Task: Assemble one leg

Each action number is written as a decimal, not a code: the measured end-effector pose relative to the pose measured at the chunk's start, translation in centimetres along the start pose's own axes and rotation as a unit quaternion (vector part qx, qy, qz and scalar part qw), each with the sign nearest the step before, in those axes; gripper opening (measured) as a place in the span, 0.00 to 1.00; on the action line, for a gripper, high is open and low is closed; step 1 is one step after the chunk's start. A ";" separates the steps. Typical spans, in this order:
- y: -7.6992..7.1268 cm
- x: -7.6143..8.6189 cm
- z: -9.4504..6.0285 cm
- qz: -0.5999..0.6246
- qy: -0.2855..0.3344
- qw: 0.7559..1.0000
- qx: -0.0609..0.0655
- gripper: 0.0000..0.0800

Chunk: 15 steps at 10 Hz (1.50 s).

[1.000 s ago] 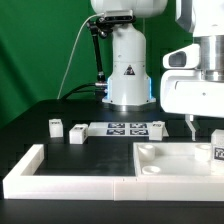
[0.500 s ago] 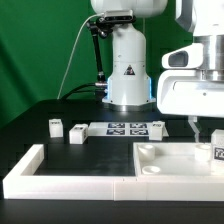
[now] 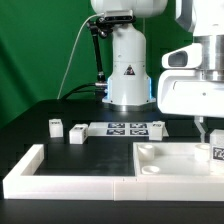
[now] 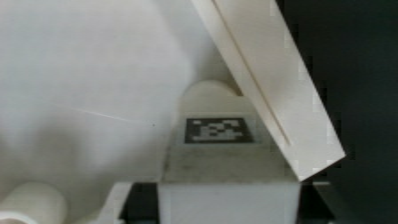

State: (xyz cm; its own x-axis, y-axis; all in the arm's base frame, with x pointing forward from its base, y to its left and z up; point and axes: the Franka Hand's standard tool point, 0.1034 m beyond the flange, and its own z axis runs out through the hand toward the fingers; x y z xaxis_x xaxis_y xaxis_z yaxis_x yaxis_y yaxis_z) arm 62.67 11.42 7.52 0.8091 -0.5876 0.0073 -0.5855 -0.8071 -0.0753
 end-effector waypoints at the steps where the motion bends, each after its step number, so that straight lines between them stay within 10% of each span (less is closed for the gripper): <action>1: 0.1 0.0 0.0 0.059 0.003 0.998 0.004 0.36; 7: 0.2 -0.3 0.1 0.360 -0.008 0.933 0.017 0.36; 11: -0.1 -0.5 0.1 0.595 -0.011 0.803 0.024 0.36; 15: 0.0 -0.4 0.1 0.648 -0.026 0.761 0.032 0.36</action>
Offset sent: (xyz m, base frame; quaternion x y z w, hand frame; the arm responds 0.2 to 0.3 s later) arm -0.0117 -0.0068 -0.0049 0.0198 -0.0055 0.2349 0.9718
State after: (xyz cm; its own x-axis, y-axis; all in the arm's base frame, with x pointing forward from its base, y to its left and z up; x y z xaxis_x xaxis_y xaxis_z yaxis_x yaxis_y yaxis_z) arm 62.35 11.64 7.41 -0.4436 -0.8829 -0.1541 -0.8907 0.4534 -0.0338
